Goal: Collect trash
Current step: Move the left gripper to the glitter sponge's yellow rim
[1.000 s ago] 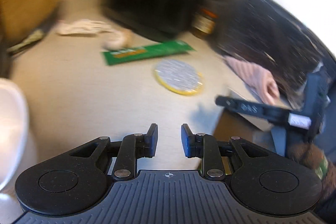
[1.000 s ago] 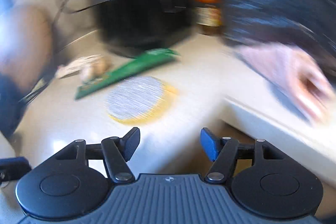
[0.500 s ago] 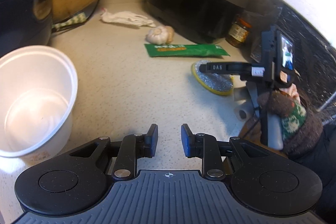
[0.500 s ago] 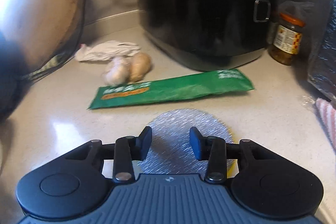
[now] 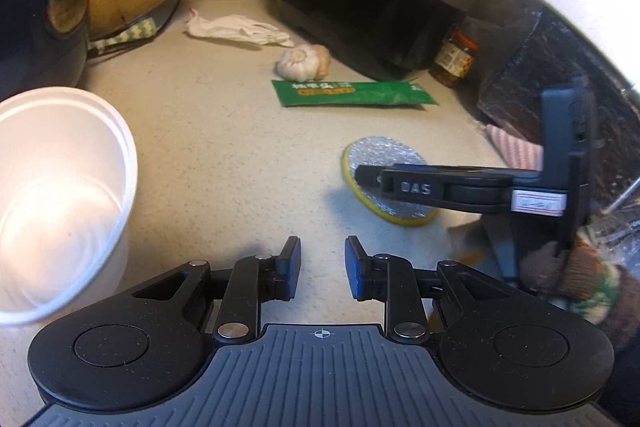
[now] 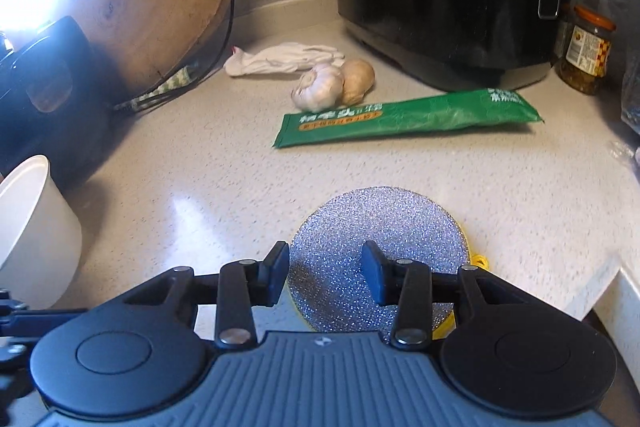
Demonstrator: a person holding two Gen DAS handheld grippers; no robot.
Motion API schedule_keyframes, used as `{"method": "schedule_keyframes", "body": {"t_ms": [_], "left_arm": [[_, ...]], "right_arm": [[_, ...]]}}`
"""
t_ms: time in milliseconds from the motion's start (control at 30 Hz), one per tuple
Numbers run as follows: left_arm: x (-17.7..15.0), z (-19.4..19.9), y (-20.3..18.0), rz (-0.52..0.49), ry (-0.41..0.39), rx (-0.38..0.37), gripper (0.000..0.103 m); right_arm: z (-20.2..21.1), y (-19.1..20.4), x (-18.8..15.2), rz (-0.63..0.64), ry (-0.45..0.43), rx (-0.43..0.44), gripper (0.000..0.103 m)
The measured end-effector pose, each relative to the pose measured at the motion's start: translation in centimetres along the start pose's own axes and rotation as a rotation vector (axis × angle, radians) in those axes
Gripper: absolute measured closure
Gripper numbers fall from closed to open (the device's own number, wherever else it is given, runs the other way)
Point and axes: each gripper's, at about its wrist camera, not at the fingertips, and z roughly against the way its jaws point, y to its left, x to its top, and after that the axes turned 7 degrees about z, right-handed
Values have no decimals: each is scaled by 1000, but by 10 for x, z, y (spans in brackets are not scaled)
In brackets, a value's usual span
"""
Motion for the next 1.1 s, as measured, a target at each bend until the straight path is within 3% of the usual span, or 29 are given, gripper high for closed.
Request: {"method": "schedule_keyframes", "body": {"t_ms": [333, 533, 833, 1100], "left_arm": [[-3, 4, 15, -17, 1, -78, 76], [-10, 2, 22, -7, 11, -112, 76], [-16, 10, 20, -8, -5, -114, 76], [-3, 3, 24, 50, -26, -88, 76]], "right_arm": [[6, 47, 4, -51, 111, 61, 62], [17, 48, 1, -134, 130, 128, 62], [51, 35, -2, -151, -14, 4, 62], [50, 36, -14, -75, -61, -110, 62]]}}
